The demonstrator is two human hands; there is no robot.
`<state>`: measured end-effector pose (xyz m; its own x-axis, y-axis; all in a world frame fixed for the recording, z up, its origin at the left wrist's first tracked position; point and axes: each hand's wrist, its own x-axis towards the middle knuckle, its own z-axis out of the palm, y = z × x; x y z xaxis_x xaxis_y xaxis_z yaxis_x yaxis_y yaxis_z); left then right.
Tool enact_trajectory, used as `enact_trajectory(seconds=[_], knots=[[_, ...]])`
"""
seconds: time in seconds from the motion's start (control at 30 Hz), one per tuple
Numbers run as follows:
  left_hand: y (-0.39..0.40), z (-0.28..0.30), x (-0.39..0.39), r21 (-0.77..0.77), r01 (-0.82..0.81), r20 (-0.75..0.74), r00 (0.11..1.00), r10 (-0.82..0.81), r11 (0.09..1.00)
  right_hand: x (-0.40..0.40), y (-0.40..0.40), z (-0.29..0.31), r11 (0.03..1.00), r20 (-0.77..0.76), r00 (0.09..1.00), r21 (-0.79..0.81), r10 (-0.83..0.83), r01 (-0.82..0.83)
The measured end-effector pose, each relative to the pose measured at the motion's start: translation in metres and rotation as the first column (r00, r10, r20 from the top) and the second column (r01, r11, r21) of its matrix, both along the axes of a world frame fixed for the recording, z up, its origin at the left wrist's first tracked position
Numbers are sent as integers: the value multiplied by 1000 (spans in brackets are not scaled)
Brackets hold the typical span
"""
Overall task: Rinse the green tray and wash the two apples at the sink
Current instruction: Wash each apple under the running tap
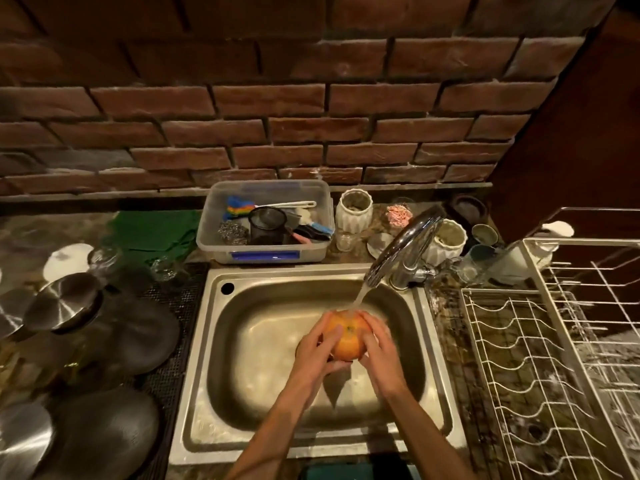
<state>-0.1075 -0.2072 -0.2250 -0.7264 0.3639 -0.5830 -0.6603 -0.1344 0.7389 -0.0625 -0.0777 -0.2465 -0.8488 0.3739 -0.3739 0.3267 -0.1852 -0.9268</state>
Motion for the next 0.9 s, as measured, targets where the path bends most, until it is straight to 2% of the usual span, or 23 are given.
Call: enact_trajectory(seconds=[0.3, 0.4, 0.5, 0.63, 0.73, 0.8, 0.9], knots=[[-14, -10, -10, -114, 137, -133, 979, -152, 984, -20, -13, -14, 990, 74, 995, -122, -66, 75], [-11, -11, -10, -141, 88, -110, 988, -104, 986, -22, -14, -14, 987, 100, 995, -154, -32, 47], [-5, -13, -7, -185, -3, -40, 999, -5, 983, -17, -11, -11, 994, 108, 993, -96, 55, -44], [-1, -16, -1, -222, 16, -73, 997, -33, 975, -3, 5, -11, 982, 82, 978, -26, 189, -188], [2, -6, -3, -215, 9, 53, 999, 3, 977, 4, 11, -7, 940, 16, 947, 118, 320, -320], [2, -6, -5, -228, 31, 95, 995, -9, 973, 7, 8, -4, 933, 4, 945, 157, 328, -324], [-1, -3, -5, -121, 82, 142, 988, -65, 989, 12, 5, -8, 947, -23, 959, 167, 283, -275]])
